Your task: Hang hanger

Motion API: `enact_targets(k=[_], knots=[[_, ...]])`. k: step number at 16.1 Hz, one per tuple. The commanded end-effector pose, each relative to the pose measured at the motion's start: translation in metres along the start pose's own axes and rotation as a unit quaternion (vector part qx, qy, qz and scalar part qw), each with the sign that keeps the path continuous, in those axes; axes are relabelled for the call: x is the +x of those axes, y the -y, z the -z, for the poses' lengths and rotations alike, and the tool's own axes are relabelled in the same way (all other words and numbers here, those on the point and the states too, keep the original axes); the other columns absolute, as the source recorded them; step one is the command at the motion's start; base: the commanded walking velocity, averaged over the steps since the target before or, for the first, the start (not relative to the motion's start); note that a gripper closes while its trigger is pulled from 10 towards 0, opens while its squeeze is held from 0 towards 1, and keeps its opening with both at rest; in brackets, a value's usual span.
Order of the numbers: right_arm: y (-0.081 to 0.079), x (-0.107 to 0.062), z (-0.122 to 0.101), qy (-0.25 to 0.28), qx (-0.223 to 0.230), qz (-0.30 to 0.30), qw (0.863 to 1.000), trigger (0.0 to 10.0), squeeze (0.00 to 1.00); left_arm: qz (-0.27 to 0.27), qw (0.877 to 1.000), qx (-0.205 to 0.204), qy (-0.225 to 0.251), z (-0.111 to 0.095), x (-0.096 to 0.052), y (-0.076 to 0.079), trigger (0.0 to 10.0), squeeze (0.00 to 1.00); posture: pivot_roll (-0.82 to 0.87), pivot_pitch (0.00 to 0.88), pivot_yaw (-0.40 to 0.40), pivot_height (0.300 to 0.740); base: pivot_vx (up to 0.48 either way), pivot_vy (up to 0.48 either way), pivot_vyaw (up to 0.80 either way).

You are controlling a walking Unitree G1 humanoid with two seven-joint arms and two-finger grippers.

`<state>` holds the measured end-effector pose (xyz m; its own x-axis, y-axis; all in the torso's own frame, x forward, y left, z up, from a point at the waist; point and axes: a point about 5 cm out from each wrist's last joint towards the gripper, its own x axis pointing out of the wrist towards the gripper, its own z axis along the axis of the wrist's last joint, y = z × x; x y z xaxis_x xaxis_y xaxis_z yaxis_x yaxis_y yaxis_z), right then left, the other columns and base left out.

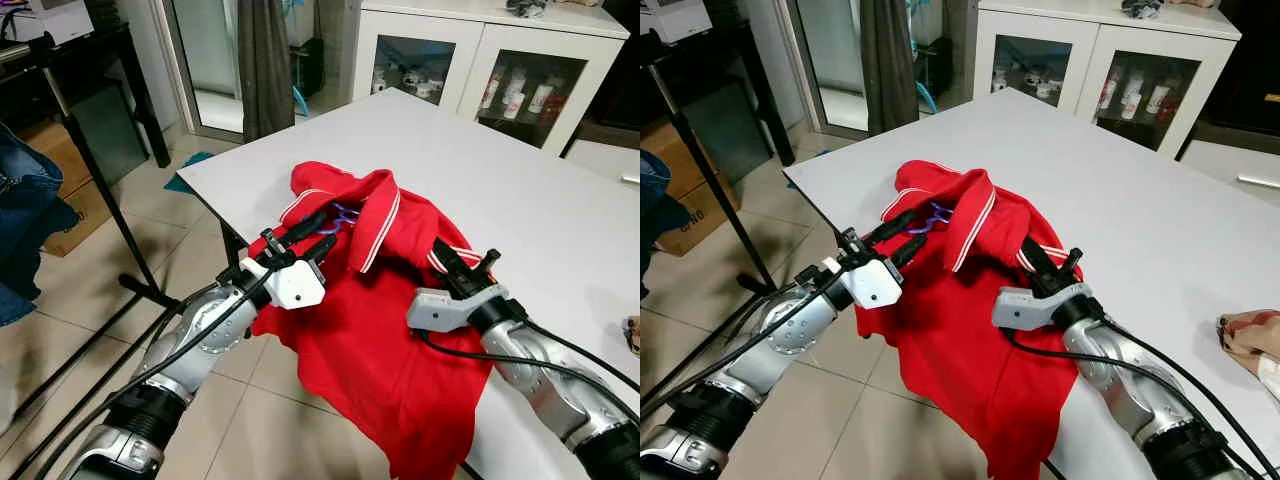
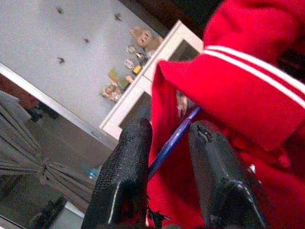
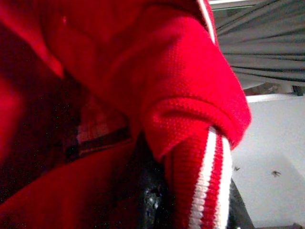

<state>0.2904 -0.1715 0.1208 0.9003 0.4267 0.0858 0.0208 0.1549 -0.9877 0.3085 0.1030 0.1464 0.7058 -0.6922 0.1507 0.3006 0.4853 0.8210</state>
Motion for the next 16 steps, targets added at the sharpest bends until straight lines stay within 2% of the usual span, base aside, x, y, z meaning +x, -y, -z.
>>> enact_targets(k=[1, 2, 3, 4, 6, 8, 12, 13, 14, 16], knots=[[0.006, 0.002, -0.017, 0.050, 0.000, 0.020, 0.999, 10.0, 0.00, 0.019, 1.000, 0.003, -0.014, 0.003, 0.002, 0.003, 10.0, 0.00, 0.04, 0.040, 0.008, 0.740, 0.000, 0.000, 0.00], [0.009, 0.001, -0.018, 0.056, 0.001, 0.031, 0.998, 10.0, 0.00, 0.064, 0.997, -0.008, -0.043, 0.011, -0.001, 0.014, 5.2, 0.00, 0.04, 0.039, 0.011, 0.740, 0.000, 0.000, 0.00], [0.009, 0.001, -0.018, 0.056, 0.001, 0.031, 0.998, 10.0, 0.00, 0.069, 0.997, -0.009, -0.045, 0.012, -0.001, 0.015, 4.2, 0.00, 0.04, 0.039, 0.011, 0.740, 0.000, 0.000, 0.00], [0.010, 0.001, -0.017, 0.057, 0.001, 0.033, 0.998, 10.0, 0.00, 0.077, 0.996, -0.012, -0.049, 0.013, -0.002, 0.016, 0.0, 0.00, 0.04, 0.039, 0.011, 0.740, 0.000, 0.000, 0.00], [0.014, -0.001, -0.016, 0.073, -0.014, 0.044, 0.996, 10.0, 0.00, 0.115, 0.991, -0.022, -0.066, 0.016, -0.006, 0.024, 0.0, 0.00, 0.04, 0.037, 0.011, 0.740, 0.000, 0.000, 0.00], [0.017, 0.000, -0.013, 0.066, -0.011, 0.052, 0.996, 10.0, 0.00, 0.108, 0.991, -0.029, -0.067, 0.016, -0.005, 0.023, 0.0, 0.00, 0.04, 0.036, 0.010, 0.740, 0.000, 0.000, 0.00], [0.026, 0.001, -0.015, 0.076, 0.044, 0.076, 0.993, 10.0, 0.00, 0.107, 0.991, -0.036, -0.065, 0.014, -0.004, 0.021, 0.0, 0.00, 0.04, 0.037, 0.010, 0.740, 0.000, 0.000, 0.00], [0.026, 0.001, -0.014, 0.073, 0.045, 0.074, 0.994, 10.0, 0.00, 0.109, 0.991, -0.039, -0.066, 0.014, -0.004, 0.021, 0.0, 0.00, 0.04, 0.037, 0.010, 0.740, 0.000, 0.000, 0.00], [0.026, -0.001, -0.012, 0.072, 0.066, 0.069, 0.993, 10.0, 0.98, 0.114, 0.990, -0.041, -0.067, 0.014, -0.005, 0.022, 0.0, 0.00, 0.04, 0.040, 0.011, 0.740, 0.000, 0.000, 0.00], [0.024, -0.002, -0.013, 0.076, 0.081, 0.058, 0.992, 10.0, 0.94, 0.114, 0.990, -0.042, -0.068, 0.015, -0.005, 0.022, 0.0, 0.00, 0.04, 0.040, 0.012, 0.740, 0.000, 0.000, 0.00]])
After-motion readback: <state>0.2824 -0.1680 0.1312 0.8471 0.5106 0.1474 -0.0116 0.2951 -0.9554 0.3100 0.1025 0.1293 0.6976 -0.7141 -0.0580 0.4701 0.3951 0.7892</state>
